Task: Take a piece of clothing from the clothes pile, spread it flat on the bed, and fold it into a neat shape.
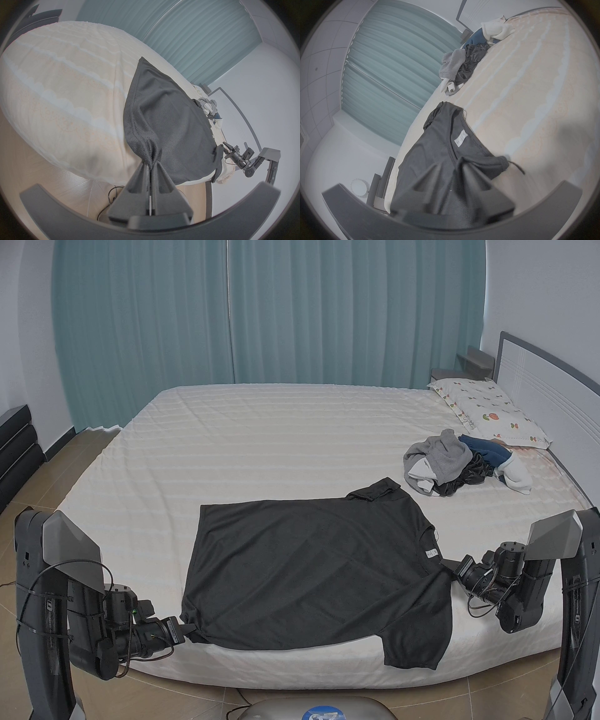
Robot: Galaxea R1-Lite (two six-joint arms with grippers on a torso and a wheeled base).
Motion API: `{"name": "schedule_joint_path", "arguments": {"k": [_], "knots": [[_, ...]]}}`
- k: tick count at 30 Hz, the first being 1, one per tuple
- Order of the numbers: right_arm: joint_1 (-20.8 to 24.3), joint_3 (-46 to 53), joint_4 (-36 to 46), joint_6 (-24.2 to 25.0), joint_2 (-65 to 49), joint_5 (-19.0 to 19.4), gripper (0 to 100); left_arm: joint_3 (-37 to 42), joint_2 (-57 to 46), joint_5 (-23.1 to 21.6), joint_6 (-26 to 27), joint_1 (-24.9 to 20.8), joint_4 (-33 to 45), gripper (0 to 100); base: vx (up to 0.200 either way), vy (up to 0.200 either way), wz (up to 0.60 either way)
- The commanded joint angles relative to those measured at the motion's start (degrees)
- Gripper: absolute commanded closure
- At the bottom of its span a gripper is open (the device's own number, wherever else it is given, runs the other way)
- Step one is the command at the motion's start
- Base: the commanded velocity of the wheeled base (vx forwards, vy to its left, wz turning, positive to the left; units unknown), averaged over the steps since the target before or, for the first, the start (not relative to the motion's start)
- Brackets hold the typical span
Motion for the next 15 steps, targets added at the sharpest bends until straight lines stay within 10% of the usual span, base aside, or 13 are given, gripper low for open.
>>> {"name": "schedule_joint_path", "arguments": {"k": [1,8,15], "knots": [[-0.22,1.23,-0.58,-0.30,-0.10,-0.04,0,0.00,0.15,0.00,-0.04,0.06,-0.85,100,0.000,0.000,0.00],[-3.73,13.19,-0.49,-0.92,-8.45,7.26,0,0.00,0.24,0.00,0.05,0.06,-0.85,100,0.000,0.000,0.00],[-6.20,20.75,-0.41,-11.82,-8.71,14.82,0,0.09,0.24,0.00,0.05,0.06,-0.85,100,0.000,0.000,0.00]]}}
